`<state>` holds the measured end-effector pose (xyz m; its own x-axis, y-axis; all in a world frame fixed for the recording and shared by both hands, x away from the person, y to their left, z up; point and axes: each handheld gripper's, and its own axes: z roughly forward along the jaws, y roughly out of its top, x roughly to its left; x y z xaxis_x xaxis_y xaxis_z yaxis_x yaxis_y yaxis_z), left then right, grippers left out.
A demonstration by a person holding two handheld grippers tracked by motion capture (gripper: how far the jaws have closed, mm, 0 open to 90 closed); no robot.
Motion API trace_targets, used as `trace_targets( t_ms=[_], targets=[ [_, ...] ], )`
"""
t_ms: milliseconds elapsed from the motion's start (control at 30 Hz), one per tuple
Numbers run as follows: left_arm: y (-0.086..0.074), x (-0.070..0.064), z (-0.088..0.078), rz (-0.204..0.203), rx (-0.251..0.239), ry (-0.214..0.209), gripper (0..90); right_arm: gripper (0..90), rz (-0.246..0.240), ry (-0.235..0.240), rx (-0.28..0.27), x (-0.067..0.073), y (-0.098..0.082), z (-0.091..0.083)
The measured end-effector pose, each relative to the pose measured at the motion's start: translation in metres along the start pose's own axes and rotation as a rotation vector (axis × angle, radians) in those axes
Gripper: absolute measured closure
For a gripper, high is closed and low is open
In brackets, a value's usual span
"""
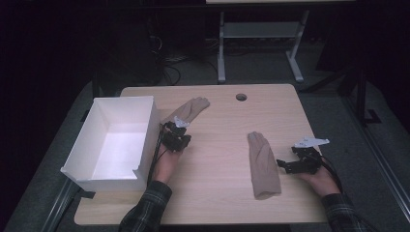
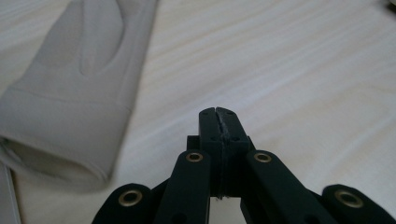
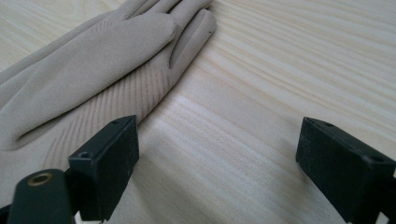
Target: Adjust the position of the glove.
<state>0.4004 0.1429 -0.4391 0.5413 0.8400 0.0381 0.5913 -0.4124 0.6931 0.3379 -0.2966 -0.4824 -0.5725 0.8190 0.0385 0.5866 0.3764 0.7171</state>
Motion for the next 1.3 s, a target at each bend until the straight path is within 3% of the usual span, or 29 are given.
trace_targets(
  t_ms=[200, 300, 533, 700, 833, 933, 1033, 1300],
  targets=[
    [0.010, 0.014, 0.021, -0.019, 0.009, 0.035, 89.7, 12.6, -0.006, -0.001, -0.001, 0.000, 0.000, 0.000],
    [0.017, 0.021, 0.027, -0.018, 0.006, 0.072, 89.7, 12.6, -0.003, 0.000, -0.002, 0.000, 0.000, 0.000],
    [0.026, 0.034, 0.035, -0.040, 0.013, 0.106, 89.8, 12.6, -0.003, 0.000, -0.001, 0.000, 0.000, 0.000],
    [0.026, 0.040, 0.039, -0.082, 0.008, 0.116, 89.8, 12.6, -0.003, 0.000, -0.001, 0.000, 0.000, 0.000],
    [0.022, 0.046, 0.046, -0.090, 0.044, 0.136, 89.8, 12.5, -0.003, 0.000, -0.001, 0.000, 0.000, 0.000],
    [0.018, 0.048, 0.051, -0.112, 0.058, 0.130, 89.8, 12.6, -0.002, 0.000, -0.001, 0.000, 0.000, 0.000],
    [0.019, 0.046, 0.052, -0.096, 0.063, 0.135, 89.9, 12.6, -0.003, 0.000, -0.001, 0.000, 0.000, 0.000],
    [0.017, 0.037, 0.048, -0.091, 0.065, 0.069, 89.9, 12.5, -0.003, 0.000, -0.001, 0.000, 0.000, 0.000]
  ],
)
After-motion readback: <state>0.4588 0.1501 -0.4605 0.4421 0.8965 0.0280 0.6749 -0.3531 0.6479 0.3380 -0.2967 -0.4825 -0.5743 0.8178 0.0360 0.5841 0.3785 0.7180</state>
